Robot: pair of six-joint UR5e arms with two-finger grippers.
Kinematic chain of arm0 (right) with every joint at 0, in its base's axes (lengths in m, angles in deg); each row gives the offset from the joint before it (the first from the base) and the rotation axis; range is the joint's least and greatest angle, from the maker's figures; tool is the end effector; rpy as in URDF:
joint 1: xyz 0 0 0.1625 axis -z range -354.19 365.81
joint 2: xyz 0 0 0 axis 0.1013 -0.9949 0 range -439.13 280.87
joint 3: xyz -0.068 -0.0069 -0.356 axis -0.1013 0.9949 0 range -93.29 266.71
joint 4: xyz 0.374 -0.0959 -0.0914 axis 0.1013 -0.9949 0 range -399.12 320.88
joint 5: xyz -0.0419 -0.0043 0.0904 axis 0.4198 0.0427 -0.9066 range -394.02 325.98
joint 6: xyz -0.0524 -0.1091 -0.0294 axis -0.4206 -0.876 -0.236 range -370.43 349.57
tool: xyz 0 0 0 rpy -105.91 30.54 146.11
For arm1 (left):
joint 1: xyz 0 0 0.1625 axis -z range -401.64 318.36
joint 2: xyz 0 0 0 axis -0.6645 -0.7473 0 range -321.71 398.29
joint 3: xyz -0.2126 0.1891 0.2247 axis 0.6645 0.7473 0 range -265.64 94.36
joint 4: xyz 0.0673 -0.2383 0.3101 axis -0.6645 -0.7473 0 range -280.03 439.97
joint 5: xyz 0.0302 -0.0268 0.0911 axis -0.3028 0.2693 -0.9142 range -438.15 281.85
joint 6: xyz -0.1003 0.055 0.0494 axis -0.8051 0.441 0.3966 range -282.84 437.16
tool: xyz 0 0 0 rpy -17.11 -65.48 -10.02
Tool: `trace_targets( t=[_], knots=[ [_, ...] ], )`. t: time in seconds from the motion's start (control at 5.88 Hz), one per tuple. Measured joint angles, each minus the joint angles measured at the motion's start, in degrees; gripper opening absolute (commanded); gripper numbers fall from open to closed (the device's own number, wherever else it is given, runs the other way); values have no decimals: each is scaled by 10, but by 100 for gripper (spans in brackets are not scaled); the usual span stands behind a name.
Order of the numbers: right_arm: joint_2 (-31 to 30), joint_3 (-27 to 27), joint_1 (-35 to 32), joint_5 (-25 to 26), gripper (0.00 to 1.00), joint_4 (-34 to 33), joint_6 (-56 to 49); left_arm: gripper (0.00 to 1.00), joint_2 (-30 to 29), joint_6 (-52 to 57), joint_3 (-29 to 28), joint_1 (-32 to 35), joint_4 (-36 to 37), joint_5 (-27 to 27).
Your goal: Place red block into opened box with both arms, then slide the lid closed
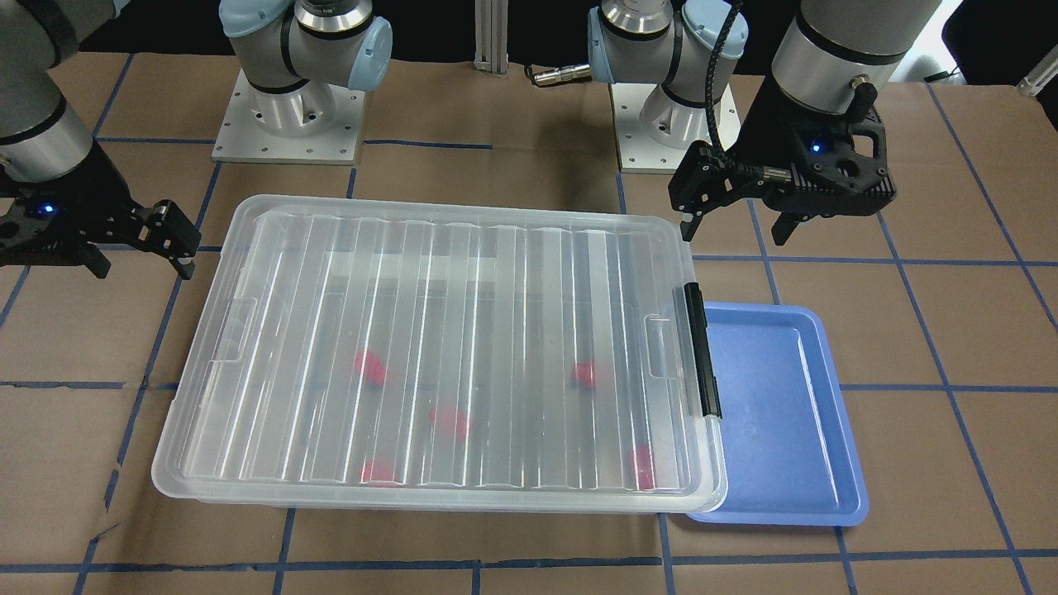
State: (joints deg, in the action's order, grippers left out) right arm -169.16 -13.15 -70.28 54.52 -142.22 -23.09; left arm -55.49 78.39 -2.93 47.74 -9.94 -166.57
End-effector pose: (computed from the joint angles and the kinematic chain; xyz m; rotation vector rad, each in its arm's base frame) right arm 0.0184 -0.4936 0.3425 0.0330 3.1282 -0.0960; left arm -0.1313 -0.5057 0.4291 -0.0183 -3.1135 0.0984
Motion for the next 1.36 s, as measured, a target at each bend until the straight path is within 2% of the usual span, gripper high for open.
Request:
trace_targets(
  t=[0.34, 0.51, 0.85, 1.36],
  knots=[
    [1, 93, -66, 3, 100, 116, 100, 98, 0, 0, 0, 0, 0, 0],
    [3, 118, -111, 10, 100, 147, 157, 98, 0, 0, 0, 0, 0, 0],
    [4, 133, -172, 23, 100, 175, 215, 98, 0, 0, 0, 0, 0, 0],
    [6, 135, -170, 18, 100, 199, 221, 98, 0, 0, 0, 0, 0, 0]
  ],
)
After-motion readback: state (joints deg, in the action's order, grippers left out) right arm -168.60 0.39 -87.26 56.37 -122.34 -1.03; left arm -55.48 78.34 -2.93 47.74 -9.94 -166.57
